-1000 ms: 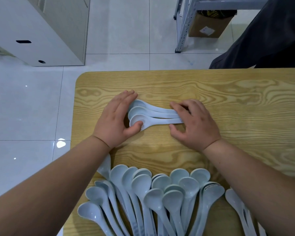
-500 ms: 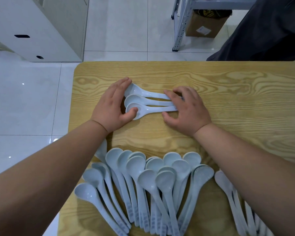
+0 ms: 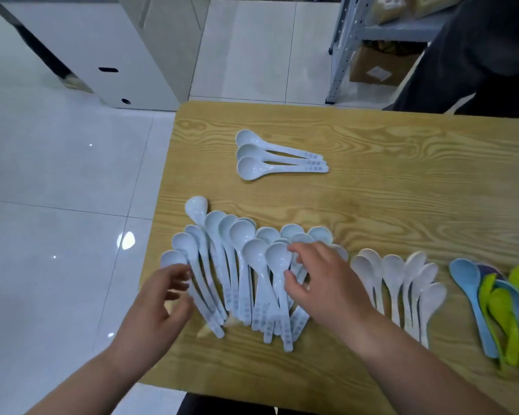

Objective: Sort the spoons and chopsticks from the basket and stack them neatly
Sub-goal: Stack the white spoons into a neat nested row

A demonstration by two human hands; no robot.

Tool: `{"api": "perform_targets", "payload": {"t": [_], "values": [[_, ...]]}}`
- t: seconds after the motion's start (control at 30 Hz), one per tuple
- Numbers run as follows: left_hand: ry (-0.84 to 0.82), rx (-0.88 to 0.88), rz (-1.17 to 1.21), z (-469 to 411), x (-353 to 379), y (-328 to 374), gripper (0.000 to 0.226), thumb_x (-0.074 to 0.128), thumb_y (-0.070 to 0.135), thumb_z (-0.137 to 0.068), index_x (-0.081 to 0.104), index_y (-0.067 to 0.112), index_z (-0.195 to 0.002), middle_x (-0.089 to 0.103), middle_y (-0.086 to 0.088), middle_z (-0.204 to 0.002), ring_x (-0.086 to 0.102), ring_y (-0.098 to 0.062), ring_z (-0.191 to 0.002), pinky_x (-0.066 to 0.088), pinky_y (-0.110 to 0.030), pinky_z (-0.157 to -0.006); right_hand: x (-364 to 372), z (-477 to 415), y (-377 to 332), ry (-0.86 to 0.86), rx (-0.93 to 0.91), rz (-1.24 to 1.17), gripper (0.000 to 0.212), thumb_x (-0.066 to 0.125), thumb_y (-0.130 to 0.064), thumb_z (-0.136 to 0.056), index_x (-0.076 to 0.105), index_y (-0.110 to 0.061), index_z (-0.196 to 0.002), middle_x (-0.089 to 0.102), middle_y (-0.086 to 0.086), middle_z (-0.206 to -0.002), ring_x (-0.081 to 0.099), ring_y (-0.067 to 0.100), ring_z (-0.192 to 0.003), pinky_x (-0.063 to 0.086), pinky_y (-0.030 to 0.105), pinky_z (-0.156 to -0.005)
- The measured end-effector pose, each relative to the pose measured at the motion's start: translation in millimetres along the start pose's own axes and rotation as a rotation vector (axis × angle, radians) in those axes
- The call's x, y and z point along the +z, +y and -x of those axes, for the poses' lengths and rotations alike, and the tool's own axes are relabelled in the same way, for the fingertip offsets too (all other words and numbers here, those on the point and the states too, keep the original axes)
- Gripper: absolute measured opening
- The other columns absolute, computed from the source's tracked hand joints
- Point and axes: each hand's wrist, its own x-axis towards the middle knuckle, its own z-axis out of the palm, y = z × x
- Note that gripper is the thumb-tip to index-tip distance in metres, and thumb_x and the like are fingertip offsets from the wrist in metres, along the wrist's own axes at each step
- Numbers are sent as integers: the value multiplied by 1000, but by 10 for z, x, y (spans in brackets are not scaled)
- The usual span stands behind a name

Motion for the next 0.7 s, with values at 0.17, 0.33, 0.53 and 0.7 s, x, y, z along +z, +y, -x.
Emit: {"api": "perform_targets", "payload": {"t": [0.17, 0.33, 0.53, 0.7], "values": [[-4, -143, 36, 235, 474, 109, 45, 65, 10, -89, 52, 30, -127, 59, 9, -115, 60, -2, -94, 53, -18, -70, 272, 317, -102, -341, 154, 199, 96, 51, -69, -91, 1, -24, -159, 38, 4, -150, 43, 23, -132, 42, 32, -93], [18, 10, -176, -380, 708, 514, 54, 65, 31, -92, 42, 31, -141, 49, 5, -120, 60, -5, -96, 54, -35, -77, 447, 310, -215, -347, 220, 244, 100, 56, -56, -94, -7, -14, -159, 39, 11, -151, 49, 28, -128, 46, 35, -87], [-92, 75, -317, -731, 804, 566, 26, 54, 21, -96, 54, 18, -122, 50, -5, -116, 57, -25, -83, 45, -35, -68, 593, 338, -347, -269, 325, 281, 80, 52, -14, -95, 3, -18, -159, 56, 11, -121, 61, 26, -95, 42, 34, -60], [-69, 148, -279, -654, 682, 462, 9, 50, 5, -90, 51, 14, -88, 51, -5, -86, 50, -26, -73, 31, -31, -55, 672, 451, -394, -220, 347, 138, 70, 52, -15, -95, 16, -23, -154, 53, 8, -121, 56, 26, -98, 46, 37, -67]]}}
